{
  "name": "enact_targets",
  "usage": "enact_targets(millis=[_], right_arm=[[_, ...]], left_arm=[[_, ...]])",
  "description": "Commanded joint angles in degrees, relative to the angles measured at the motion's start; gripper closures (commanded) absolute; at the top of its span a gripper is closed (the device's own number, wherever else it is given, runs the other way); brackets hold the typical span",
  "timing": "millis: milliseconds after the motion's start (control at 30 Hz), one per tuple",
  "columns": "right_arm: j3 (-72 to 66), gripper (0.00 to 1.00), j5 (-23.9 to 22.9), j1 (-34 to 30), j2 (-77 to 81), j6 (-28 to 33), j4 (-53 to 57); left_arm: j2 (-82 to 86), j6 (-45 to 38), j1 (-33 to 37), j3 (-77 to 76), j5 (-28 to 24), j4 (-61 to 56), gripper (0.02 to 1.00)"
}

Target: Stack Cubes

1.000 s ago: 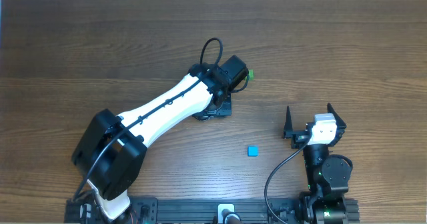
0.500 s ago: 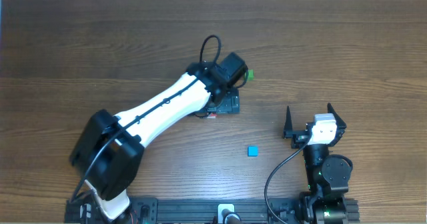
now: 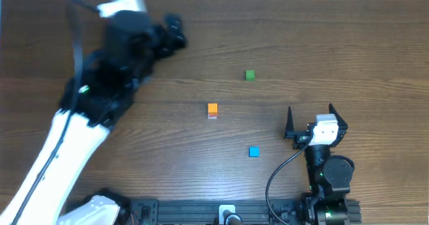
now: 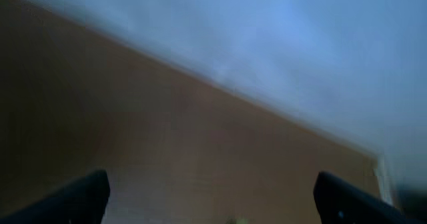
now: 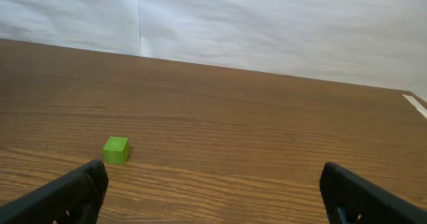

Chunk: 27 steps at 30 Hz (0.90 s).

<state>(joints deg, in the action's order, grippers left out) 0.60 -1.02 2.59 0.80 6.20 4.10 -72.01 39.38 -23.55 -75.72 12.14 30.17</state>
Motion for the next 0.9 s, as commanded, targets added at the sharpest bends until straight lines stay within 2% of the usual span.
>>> enact_targets(millis=[33, 167, 267, 500, 733, 900], right_arm=[[-0.31, 0.009, -0.35, 0.07, -0.48, 0.11, 0.04], [-0.31, 0.007, -0.35, 0.07, -0.48, 0.11, 0.04], [-0.31, 0.009, -0.35, 0.07, -0.48, 0.11, 0.04], [-0.31, 0.007, -0.35, 0.07, -0.48, 0.11, 0.04], [-0.31, 0.007, -0.35, 0.07, -0.48, 0.11, 0.04], [-0.31, 0.007, -0.35, 0.07, -0.48, 0.11, 0.04]], left_arm=[[11.17, -12.17, 5.6, 13.22, -0.35, -14.05, 0.034], [21.07, -18.51, 10.25, 26.03, -3.8, -26.05, 0.034], [27.58, -21.16, 13.09, 34.23, -4.22, -30.12, 0.031], [41.09, -24.7, 17.07, 49.79, -5.79, -33.9, 0.04], [55.95, -25.7, 17.79, 64.22, -7.23, -37.16, 0.053], [63.6, -26.58, 19.32, 70.93, -10.23, -39.26, 0.064]])
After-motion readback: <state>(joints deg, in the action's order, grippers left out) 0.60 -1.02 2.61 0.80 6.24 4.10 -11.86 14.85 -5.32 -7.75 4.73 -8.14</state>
